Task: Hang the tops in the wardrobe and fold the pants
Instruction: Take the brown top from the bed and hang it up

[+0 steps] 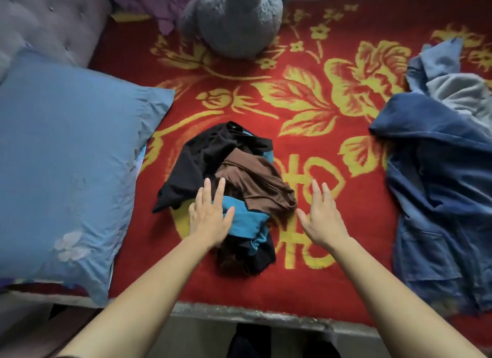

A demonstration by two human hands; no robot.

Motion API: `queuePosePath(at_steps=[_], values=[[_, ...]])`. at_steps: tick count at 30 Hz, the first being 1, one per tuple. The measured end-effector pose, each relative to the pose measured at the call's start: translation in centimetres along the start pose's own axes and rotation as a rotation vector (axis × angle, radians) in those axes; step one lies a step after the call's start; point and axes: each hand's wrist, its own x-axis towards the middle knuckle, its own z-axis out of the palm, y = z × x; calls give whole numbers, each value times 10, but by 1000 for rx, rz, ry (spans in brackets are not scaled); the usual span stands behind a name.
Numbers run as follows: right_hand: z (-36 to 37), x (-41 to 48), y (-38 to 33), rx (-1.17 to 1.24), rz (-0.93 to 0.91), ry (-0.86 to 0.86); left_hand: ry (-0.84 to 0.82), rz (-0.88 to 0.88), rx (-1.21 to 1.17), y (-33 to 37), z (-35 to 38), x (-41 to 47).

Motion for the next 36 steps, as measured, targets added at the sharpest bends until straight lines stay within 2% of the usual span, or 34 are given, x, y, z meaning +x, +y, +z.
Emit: queuePosePath(at_steps=[5, 7, 11, 13, 15, 18, 20, 22, 24, 27, 32, 36], values=[[88, 54, -4, 226, 146, -5, -496, -92, -2, -26, 109, 37], [117, 72, -8, 298, 214, -2, -591, -101, -11, -33, 146, 33], [158, 98, -11, 287, 219, 21, -500, -83, 0, -35, 180, 36], [171, 103, -9, 234, 238, -52, -497, -70, 10, -36, 182, 40], [173, 101, -9, 332, 319, -112, -506, -62, 2, -38, 179, 40], [145, 88, -11, 388, 383, -51, -462, -40, -25, -41, 166, 43], [110, 77, -13, 425, 378, 36, -460, -2, 37, -42, 150, 43], [65, 68, -19, 605, 403, 118, -476, -6, 104, -38, 130, 39], [15, 61, -31, 826, 422, 132, -423, -26, 86, -27, 106, 31], [-62, 45, -60, 1072, 342, 103, -214, 34, -4, 0, 65, 14], [-173, -9, -121, 1219, 96, 1, 151, 94, -330, 67, -41, -11], [-253, -63, -151, 1244, -51, -36, 496, 361, -505, 109, -147, -28]])
